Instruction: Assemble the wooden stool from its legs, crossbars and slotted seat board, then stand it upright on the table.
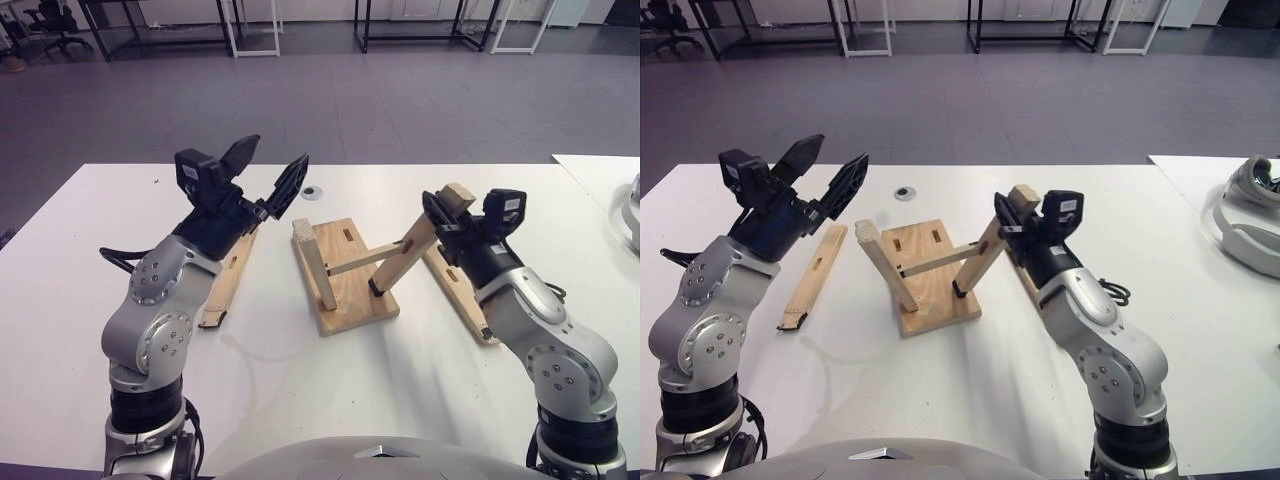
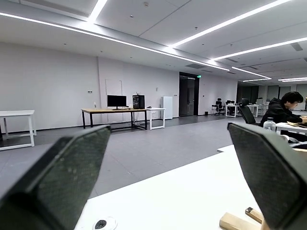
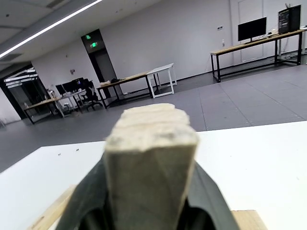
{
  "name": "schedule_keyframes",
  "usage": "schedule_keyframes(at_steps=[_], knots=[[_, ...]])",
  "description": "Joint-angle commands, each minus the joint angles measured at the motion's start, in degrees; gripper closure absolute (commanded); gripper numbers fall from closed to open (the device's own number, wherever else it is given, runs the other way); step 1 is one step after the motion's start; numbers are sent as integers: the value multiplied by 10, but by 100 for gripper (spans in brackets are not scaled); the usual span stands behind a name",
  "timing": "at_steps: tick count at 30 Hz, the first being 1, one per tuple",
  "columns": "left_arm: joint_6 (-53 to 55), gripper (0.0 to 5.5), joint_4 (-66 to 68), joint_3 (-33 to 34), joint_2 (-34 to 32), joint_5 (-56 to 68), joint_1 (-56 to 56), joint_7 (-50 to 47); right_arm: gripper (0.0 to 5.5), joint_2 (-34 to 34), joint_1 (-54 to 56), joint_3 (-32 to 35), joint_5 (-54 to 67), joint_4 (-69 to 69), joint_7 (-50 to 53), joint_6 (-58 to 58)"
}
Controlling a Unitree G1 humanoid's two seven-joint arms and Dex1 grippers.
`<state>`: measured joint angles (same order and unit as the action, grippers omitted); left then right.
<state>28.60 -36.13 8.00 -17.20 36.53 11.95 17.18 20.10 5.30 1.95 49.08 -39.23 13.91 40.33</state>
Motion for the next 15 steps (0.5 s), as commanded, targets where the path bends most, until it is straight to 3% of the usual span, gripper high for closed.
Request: schedule_keyframes(at_steps=[1, 9, 10, 15], knots=[[13, 102, -5, -14, -9, -7, 19, -9, 449, 21, -30, -23, -22, 53, 21, 109], [1, 102, -15, -126, -9, -116, -2, -22, 447, 94, -16, -94, -65, 34, -39, 133], [-2, 102, -18, -140, -11, -138, -13, -26, 404, 109, -20, -108, -75, 36, -51, 134], [-29, 102, 4, -206, 0, -232, -53, -66, 316, 115, -40, -129, -103, 54, -109, 118]])
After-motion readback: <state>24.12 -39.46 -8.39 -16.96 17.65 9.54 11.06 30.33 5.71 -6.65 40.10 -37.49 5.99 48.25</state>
